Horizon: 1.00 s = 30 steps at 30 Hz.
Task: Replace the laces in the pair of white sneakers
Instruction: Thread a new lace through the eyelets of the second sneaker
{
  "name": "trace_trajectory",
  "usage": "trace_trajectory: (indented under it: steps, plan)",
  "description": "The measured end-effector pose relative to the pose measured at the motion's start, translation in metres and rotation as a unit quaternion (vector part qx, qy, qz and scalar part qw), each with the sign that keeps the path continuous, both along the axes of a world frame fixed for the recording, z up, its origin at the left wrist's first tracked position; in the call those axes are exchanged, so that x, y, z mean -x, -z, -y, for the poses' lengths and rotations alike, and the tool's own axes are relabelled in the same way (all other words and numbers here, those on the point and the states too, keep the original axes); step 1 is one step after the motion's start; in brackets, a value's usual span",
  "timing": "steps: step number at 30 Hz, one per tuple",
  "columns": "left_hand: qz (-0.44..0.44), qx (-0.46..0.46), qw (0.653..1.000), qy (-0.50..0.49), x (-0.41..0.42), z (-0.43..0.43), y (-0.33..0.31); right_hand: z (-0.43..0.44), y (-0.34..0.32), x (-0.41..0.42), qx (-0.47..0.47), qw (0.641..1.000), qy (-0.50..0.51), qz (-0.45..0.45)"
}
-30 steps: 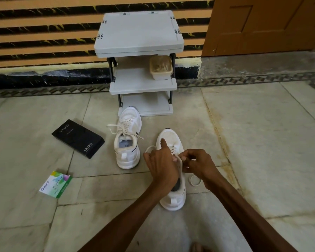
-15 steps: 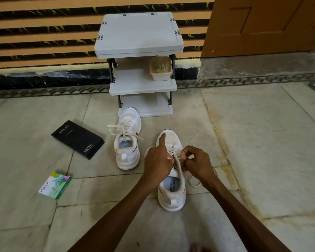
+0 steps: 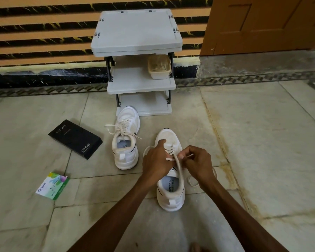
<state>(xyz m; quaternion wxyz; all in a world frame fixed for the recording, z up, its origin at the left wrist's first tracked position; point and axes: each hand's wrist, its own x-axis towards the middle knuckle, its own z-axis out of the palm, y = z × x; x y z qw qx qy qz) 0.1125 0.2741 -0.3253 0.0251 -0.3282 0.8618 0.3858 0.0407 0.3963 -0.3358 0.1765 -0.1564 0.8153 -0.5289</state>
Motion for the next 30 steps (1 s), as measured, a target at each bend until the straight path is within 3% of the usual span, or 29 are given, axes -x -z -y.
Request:
trace_trajectory:
  steps: [3,6,8,9,11,12,14,17,19,22,24,30]
  plan:
    - [0.007,0.025,0.999,0.03,-0.002,-0.001,0.003,0.005,-0.033,0.014,0.095,0.994,0.057,-0.027]
    - [0.01,0.029,0.999,0.045,0.001,0.001,0.006,0.004,-0.079,0.039,0.337,0.937,0.073,0.053]
    - [0.008,0.065,0.996,0.059,0.002,0.0,0.006,0.001,-0.093,0.046,0.371,0.922,0.047,0.095]
    - [-0.003,0.087,0.995,0.052,0.0,-0.003,0.007,0.001,-0.091,0.044,0.315,0.944,0.032,0.095]
    - [-0.045,0.135,0.99,0.014,-0.005,-0.01,0.008,0.001,-0.071,0.034,0.065,0.997,-0.027,0.03]
    - [-0.067,0.173,0.983,-0.001,-0.007,-0.014,0.009,0.001,-0.056,0.028,-0.094,0.992,-0.084,-0.02]
    - [-0.091,0.25,0.964,-0.008,-0.009,-0.013,0.014,-0.001,-0.029,0.018,-0.306,0.93,-0.184,-0.084]
    - [-0.069,0.266,0.961,0.029,-0.009,0.001,0.02,-0.002,-0.016,0.013,-0.343,0.912,-0.194,-0.114]
    - [-0.03,0.249,0.966,0.063,-0.009,0.011,0.023,0.0,-0.018,0.015,-0.284,0.932,-0.198,-0.109]
    - [-0.014,0.192,0.979,0.066,-0.009,0.017,0.027,0.004,-0.043,0.019,-0.076,0.986,-0.143,0.046]
    - [-0.018,0.189,0.98,0.062,-0.009,0.017,0.028,0.005,-0.07,0.023,0.044,0.984,-0.138,0.105]
    - [0.001,0.177,0.983,0.056,-0.007,0.015,0.028,0.011,-0.144,0.019,0.25,0.937,-0.214,0.113]
